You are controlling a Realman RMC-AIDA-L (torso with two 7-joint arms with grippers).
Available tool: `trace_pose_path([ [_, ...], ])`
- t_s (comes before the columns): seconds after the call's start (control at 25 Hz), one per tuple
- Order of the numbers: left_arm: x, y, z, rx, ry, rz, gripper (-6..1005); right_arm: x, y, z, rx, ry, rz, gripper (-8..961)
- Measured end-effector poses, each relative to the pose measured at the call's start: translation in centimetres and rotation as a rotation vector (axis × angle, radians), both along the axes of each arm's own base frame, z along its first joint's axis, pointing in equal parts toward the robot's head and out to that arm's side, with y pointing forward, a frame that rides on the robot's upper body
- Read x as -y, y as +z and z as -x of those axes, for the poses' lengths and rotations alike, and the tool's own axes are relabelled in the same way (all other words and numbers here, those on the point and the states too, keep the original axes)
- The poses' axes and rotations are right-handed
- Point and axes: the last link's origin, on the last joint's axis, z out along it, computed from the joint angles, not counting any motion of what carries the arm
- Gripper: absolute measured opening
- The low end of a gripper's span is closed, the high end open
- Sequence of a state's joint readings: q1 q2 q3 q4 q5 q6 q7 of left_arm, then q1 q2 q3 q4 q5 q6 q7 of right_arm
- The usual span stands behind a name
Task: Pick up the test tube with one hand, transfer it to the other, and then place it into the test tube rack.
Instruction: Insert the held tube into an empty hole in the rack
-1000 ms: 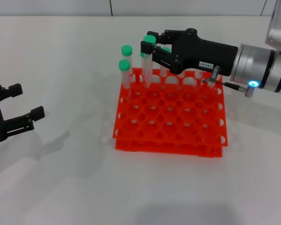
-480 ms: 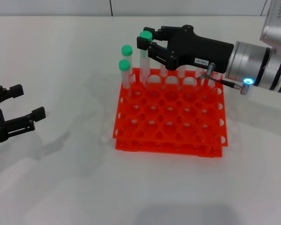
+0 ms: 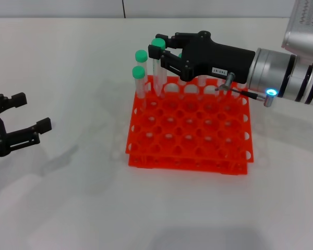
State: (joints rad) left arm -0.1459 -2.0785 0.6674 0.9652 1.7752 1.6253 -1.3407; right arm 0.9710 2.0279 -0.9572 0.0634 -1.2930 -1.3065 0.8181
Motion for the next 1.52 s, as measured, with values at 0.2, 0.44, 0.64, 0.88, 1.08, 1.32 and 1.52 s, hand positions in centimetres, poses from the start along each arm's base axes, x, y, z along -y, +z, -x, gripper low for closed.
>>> trace_pose_path([
  [0.2,-0.2,0.0,-0.1,0.0,-0.004,0.0,888,-0.2,-0.1,0.0,0.017,-0.003,-0.009,338],
  [0.44,-0.3,0.0,-0.2,-0.001,-0.008,0.0,888,-0.3,-0.3,-0.2,0.037,-0.006,-0.017,342],
  [0.64,-0.4,0.0,-0.2,-0.003,-0.006,-0.003,888,-0.3,-0.4,-0.3,0.043,-0.007,-0.017,345],
  [0.88,-0.7,0.0,-0.3,-0.003,-0.01,-0.004,887,-0.2,-0.4,-0.3,0.044,-0.008,-0.016,348],
  [1.08,-0.7,-0.2,-0.3,-0.003,-0.01,0.002,887,-0.1,-0.5,-0.6,0.048,-0.011,-0.013,351],
  [1.32,-0.8,-0.2,-0.4,-0.001,-0.01,0.004,887,0.0,-0.5,-0.9,0.055,-0.017,-0.015,355],
  [1.52,-0.8,-0.3,-0.4,-0.001,-0.01,0.005,887,0.1,-0.5,-1.2,0.062,-0.015,-0.028,358],
])
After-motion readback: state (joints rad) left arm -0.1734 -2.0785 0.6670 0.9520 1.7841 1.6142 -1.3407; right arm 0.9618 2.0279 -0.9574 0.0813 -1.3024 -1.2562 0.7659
